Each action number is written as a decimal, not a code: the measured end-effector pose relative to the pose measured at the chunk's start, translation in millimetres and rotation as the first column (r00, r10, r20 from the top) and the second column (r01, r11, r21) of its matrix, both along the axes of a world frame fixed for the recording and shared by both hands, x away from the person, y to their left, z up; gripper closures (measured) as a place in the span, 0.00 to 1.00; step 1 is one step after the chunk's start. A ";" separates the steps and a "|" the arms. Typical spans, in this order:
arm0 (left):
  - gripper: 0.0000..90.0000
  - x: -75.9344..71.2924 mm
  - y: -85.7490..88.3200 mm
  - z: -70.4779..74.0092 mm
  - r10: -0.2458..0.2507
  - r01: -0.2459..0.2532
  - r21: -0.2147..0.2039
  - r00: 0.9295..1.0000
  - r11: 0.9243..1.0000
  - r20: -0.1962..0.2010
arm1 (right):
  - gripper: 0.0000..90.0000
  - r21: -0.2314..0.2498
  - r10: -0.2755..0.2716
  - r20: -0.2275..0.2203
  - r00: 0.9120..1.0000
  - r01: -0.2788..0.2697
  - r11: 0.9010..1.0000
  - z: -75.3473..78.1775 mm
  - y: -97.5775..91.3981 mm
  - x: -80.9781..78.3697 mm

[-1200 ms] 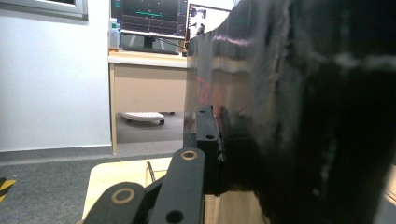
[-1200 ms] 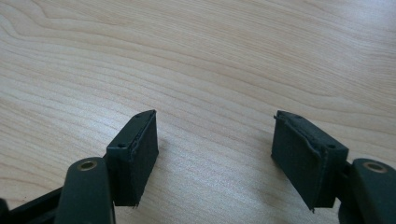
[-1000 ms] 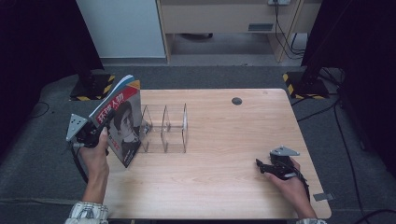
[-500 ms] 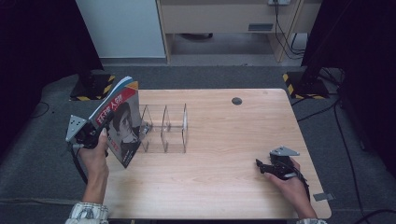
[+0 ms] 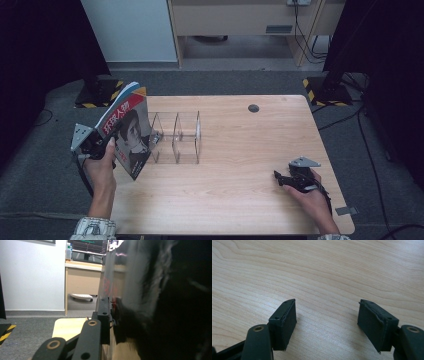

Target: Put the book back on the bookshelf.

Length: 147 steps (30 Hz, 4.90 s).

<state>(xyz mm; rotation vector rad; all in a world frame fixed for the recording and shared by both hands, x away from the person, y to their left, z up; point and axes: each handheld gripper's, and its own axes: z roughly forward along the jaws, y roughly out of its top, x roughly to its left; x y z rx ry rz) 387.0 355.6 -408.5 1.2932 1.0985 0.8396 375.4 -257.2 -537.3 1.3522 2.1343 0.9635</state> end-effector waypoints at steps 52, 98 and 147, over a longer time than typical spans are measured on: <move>0.07 -11.3 -7.3 -5.7 0.041 -0.040 0.022 0.998 0.999 -0.037 | 0.32 0.003 0.005 -0.005 1.000 -0.005 1.000 -0.1 1.2 -0.5; 0.06 -57.4 -13.5 -31.2 0.072 -0.057 0.143 0.992 0.988 -0.104 | 0.30 0.001 0.009 -0.008 1.000 -0.009 1.000 -0.2 2.2 0.4; 0.15 -106.5 -26.0 -55.7 -0.023 0.065 0.160 0.968 0.985 -0.251 | 0.30 0.000 0.008 -0.008 1.000 -0.008 1.000 -0.2 2.5 0.0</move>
